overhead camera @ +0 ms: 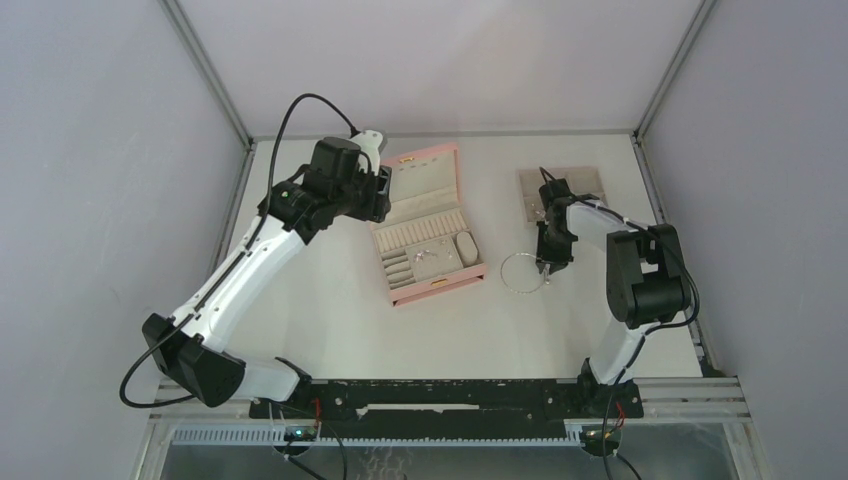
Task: Organize the mixed jewelry
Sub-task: Pick up the jewelry from the center of the board.
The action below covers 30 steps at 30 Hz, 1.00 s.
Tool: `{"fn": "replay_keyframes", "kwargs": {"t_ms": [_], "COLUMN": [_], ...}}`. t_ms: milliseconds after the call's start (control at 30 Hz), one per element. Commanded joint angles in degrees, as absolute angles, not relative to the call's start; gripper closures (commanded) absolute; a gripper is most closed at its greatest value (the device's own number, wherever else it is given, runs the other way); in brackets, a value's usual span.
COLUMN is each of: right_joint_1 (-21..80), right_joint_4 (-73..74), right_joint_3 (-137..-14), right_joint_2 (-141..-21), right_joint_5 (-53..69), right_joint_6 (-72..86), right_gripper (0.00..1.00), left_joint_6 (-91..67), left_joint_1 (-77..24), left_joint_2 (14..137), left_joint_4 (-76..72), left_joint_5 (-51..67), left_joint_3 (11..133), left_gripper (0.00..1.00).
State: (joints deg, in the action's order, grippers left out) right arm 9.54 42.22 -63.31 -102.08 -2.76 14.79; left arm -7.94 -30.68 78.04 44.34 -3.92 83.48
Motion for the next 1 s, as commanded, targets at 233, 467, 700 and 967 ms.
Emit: {"fn": "replay_keyframes", "kwargs": {"t_ms": [233,467,700,967], "right_joint_1": [9.9,8.6,6.8,6.7], "right_joint_4": [44.8,43.3,42.9,42.5], "right_joint_3": [-63.1,-61.6,-60.2,-59.4], "right_joint_2": [-102.7,-103.2,-93.0,-84.9], "right_joint_5": [-3.3,-3.1,-1.2,1.6], "right_joint_6": [14.6,15.6,19.6,22.9], "right_gripper": [0.75,1.00,1.00,1.00], "left_joint_6": [-7.1,-6.9,-6.6,-6.9], "left_joint_1": [-30.5,-30.5,-30.5,-30.5], "left_joint_2": [78.5,78.5,78.2,78.9], "left_joint_4": [44.2,44.4,45.3,45.4], "left_joint_5": [-4.7,-5.1,-6.2,-5.8], "left_joint_3": [87.2,87.3,88.1,89.5], "left_gripper": [0.44,0.44,0.44,0.44]}}
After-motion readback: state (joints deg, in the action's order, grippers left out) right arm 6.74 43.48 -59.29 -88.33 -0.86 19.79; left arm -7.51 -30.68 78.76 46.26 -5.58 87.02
